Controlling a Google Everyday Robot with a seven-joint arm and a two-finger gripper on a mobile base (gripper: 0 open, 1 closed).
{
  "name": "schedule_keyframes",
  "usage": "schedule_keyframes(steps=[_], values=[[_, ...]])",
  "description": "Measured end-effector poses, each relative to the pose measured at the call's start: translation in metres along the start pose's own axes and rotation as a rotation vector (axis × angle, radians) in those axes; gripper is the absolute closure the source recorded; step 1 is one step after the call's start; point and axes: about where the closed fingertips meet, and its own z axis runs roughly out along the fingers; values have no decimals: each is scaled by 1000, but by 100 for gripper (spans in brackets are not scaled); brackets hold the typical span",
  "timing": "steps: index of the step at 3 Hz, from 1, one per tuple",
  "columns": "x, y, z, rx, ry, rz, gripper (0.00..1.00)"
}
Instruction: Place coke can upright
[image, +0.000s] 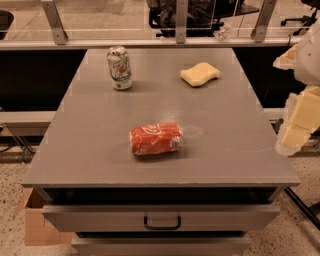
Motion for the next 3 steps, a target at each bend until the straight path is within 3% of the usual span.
schedule_keyframes(steps=[1,2,3], values=[[0,0,0,0,0,0,0],[-17,8,2,-3,4,-49,0],[-51,27,16,-10,1,-130,0]])
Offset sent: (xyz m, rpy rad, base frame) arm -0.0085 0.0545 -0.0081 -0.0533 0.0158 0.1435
